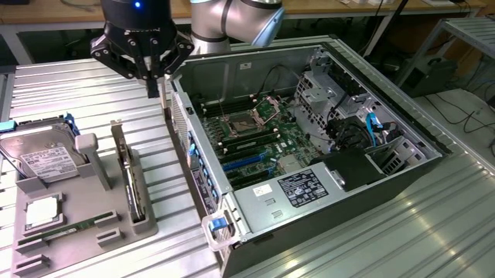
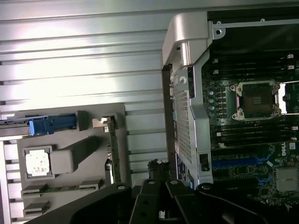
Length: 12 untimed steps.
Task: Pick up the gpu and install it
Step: 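Reach for the gpu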
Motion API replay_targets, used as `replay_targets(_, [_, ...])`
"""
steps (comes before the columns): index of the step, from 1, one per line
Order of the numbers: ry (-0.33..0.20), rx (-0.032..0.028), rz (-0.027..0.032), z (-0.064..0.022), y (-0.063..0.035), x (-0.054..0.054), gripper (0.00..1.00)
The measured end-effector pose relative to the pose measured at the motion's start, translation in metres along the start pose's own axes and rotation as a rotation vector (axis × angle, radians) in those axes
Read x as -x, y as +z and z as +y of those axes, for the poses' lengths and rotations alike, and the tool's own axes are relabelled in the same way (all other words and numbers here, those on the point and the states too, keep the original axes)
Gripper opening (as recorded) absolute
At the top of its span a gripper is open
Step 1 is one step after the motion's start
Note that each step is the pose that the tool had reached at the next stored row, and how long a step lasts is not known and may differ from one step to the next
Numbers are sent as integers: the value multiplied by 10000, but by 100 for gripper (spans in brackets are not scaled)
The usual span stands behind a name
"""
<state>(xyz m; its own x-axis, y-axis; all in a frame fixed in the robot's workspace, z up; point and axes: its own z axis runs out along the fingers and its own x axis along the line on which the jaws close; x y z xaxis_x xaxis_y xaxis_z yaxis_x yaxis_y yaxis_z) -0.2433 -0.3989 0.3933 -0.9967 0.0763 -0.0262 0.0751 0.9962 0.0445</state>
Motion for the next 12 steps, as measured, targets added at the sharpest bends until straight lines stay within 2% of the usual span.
replay_targets(12, [-1, 1, 0, -21, -5, -149, 11])
